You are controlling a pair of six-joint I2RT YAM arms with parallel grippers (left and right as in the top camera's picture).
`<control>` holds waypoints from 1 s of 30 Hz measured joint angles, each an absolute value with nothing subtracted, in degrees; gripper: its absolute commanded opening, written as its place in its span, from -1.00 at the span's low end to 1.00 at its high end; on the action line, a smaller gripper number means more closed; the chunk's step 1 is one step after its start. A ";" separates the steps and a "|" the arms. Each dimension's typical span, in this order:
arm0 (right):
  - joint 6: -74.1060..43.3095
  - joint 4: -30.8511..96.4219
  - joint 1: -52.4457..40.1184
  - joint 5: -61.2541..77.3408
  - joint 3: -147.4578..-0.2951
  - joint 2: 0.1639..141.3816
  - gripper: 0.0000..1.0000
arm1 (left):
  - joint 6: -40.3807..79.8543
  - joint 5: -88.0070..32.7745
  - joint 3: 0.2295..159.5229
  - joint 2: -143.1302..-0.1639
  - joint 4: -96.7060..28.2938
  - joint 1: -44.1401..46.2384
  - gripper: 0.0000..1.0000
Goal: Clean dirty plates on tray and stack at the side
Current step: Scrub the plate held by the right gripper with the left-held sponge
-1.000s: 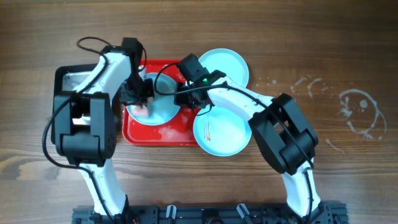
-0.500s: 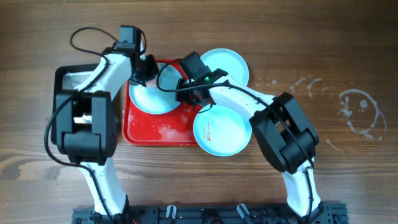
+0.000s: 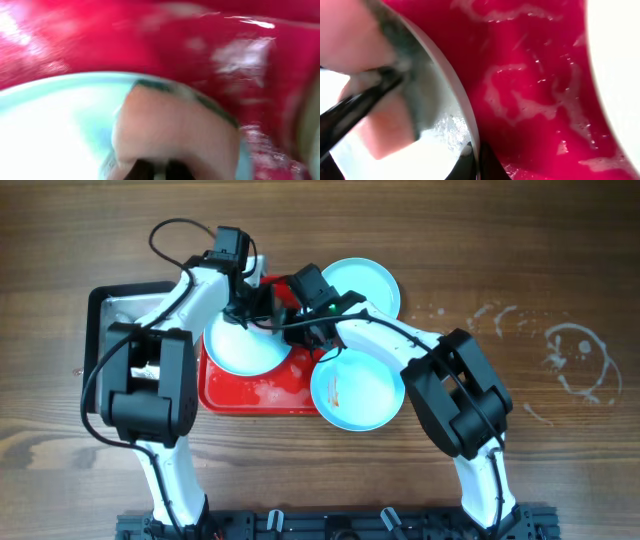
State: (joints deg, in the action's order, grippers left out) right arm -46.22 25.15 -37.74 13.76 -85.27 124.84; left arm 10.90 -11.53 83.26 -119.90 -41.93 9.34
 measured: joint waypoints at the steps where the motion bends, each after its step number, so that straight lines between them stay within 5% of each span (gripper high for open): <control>1: -46.17 25.15 -37.85 13.93 -85.27 124.84 -0.91 | 12.29 -10.13 83.44 -119.77 -43.53 8.82 -0.92; 12: -44.93 25.17 -38.04 14.15 -85.27 124.84 -0.91 | 19.25 -1.63 83.96 -119.24 -60.82 2.13 -0.92; 20: -44.73 25.15 -38.04 14.22 -85.27 124.84 -0.92 | 6.66 -17.52 82.91 -120.03 -63.22 3.33 -0.92; 30: -44.97 24.97 -37.89 14.11 -85.27 124.84 -0.91 | 2.13 -24.12 82.13 -120.16 -44.71 8.16 -0.92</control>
State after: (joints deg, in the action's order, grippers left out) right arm -44.97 24.97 -37.89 14.11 -85.27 124.84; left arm 2.13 -24.12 82.13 -120.16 -44.71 8.16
